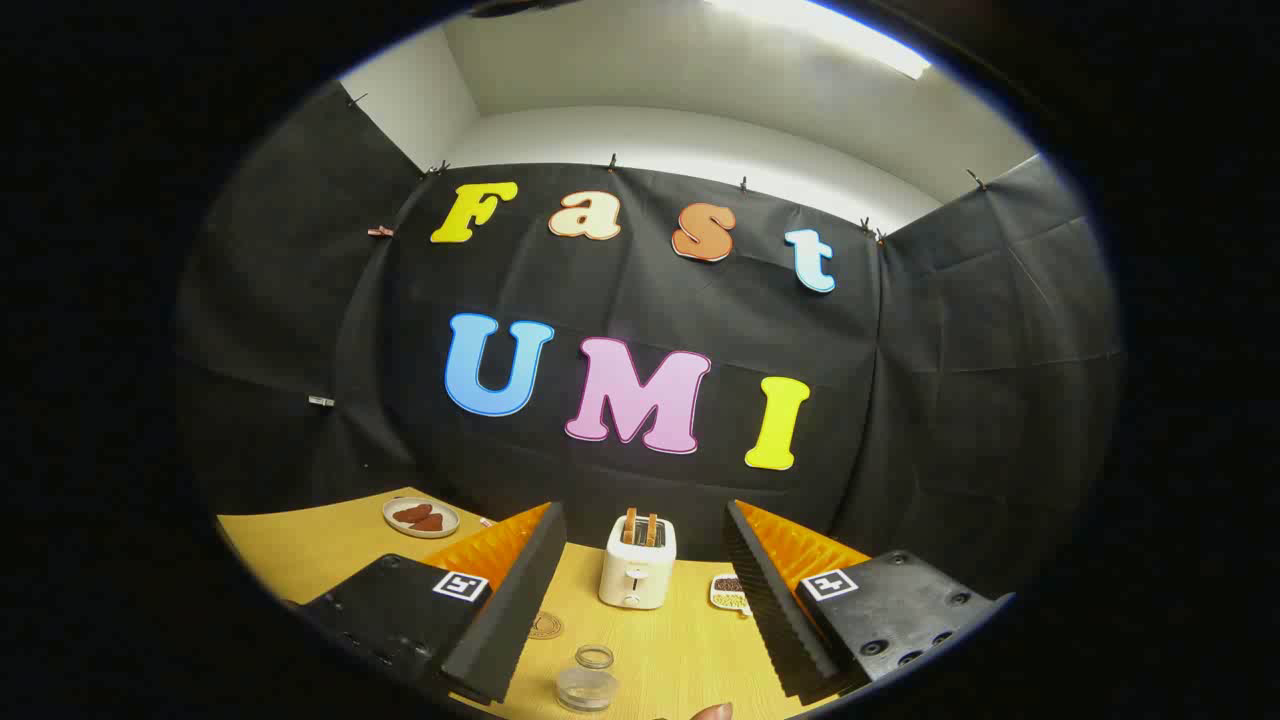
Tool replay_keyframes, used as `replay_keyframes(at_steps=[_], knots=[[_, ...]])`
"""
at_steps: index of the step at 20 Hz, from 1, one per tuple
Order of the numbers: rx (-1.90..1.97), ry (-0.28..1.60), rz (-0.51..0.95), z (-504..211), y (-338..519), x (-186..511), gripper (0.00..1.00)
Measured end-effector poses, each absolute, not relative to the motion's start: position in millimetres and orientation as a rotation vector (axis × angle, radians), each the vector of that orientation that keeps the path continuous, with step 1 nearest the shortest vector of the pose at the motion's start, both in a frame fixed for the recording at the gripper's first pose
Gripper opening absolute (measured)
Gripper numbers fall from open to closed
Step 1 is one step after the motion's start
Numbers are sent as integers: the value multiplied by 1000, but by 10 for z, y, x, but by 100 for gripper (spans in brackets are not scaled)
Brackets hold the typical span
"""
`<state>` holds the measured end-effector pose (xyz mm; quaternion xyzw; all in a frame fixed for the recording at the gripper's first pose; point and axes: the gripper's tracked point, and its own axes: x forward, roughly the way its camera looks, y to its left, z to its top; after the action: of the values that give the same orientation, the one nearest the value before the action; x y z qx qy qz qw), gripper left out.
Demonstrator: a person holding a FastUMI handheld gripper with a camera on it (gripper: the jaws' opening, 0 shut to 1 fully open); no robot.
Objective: Take the bottle from table, then pour the juice into the cup, finally place the bottle on the coaster
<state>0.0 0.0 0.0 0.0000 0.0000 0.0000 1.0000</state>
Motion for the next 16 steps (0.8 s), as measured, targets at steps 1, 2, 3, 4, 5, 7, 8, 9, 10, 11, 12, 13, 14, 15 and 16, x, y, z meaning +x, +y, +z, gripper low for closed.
replay_keyframes(at_steps=[1, 2, 3, 4, 5, 7, 8, 9, 10, 11, 12, 13, 14, 15, 16], knots=[[-2, 0, -4, 3, -7, 1, 97], [-1, 0, -9, -1, -27, 0, 97], [3, 0, -14, -4, -35, 1, 97], [6, 1, -16, -6, -41, 9, 97], [4, 5, -16, -31, -47, 17, 97], [-2, 23, -13, -86, -72, 30, 97], [0, 27, -15, -100, -83, 19, 97], [3, 26, -20, -99, -103, 12, 97], [5, 24, -24, -103, -117, 10, 97], [5, 24, -26, -121, -120, 26, 97], [6, 27, -24, -147, -115, 22, 97], [9, 33, -22, -173, -103, 27, 97], [13, 35, -19, -193, -97, 26, 97], [18, 32, -16, -194, -81, 13, 97], [19, 30, -13, -205, -64, -2, 97]])
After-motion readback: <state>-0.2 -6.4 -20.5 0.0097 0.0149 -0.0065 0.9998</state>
